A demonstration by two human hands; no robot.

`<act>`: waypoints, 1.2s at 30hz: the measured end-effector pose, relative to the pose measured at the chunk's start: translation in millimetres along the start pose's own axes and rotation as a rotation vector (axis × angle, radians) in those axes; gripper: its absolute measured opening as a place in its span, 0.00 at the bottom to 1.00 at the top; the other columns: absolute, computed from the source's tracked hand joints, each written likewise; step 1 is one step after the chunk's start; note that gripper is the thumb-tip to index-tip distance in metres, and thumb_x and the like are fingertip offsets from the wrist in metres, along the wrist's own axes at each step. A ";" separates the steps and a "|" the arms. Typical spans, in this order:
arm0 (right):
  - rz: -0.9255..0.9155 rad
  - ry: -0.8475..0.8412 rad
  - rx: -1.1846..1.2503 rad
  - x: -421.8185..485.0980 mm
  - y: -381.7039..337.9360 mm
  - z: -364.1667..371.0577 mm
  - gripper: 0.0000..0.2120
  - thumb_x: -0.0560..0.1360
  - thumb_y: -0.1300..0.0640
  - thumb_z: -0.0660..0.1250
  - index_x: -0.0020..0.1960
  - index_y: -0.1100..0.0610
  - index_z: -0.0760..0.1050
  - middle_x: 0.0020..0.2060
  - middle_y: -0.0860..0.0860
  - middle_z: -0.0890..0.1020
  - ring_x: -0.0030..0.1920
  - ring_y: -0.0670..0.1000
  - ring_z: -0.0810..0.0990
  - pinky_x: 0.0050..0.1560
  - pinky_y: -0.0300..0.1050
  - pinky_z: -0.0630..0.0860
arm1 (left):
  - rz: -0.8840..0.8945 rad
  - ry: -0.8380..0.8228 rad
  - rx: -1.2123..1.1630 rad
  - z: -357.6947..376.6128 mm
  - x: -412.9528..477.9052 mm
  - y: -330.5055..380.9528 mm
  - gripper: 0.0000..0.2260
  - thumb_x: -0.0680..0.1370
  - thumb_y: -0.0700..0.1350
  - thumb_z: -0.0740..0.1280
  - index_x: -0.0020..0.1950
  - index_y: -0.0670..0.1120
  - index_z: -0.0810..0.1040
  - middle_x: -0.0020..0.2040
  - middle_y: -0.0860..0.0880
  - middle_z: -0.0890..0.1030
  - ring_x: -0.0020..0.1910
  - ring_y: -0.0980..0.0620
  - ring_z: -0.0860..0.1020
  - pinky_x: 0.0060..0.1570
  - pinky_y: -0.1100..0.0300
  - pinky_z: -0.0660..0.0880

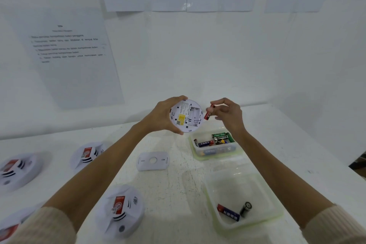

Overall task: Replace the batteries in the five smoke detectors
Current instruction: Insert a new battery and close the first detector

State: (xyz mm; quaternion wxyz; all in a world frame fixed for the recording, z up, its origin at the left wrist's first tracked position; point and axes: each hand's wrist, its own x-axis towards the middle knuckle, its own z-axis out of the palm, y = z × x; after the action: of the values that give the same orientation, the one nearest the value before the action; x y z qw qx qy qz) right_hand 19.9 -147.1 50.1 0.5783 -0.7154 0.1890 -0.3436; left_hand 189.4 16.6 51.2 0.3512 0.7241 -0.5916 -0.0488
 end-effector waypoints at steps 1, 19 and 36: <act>-0.014 0.016 0.051 -0.7 -3.9 1.9 0.06 0.69 0.60 0.73 0.43 0.53 0.77 0.33 0.48 0.84 0.40 0.46 0.82 0.39 0.36 0.77 | 0.002 -0.005 0.002 0.6 0.4 0.6 0.46 0.56 0.46 0.83 0.71 0.47 0.65 0.67 0.50 0.71 0.64 0.55 0.69 0.60 0.65 0.69; 0.110 -0.072 0.081 -7.3 -1.4 24.1 0.02 0.74 0.61 0.67 0.43 0.57 0.77 0.44 0.55 0.81 0.47 0.55 0.80 0.40 0.48 0.81 | 0.095 0.017 0.065 5.1 4.7 9.9 0.44 0.57 0.46 0.82 0.69 0.43 0.68 0.66 0.46 0.73 0.59 0.57 0.70 0.55 0.79 0.65; 0.222 -0.009 0.181 -2.2 1.9 14.9 0.13 0.68 0.67 0.72 0.41 0.56 0.69 0.38 0.54 0.77 0.41 0.53 0.79 0.34 0.46 0.81 | 0.123 -0.026 0.095 7.8 4.1 15.9 0.44 0.57 0.49 0.81 0.69 0.43 0.68 0.66 0.46 0.73 0.60 0.57 0.70 0.55 0.81 0.64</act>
State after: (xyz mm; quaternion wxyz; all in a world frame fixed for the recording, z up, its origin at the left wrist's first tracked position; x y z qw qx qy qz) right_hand 29.2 -135.8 46.2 0.6758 -0.6364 0.2329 -0.2899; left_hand 173.8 8.5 55.8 0.3111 0.7016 -0.6410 -0.0082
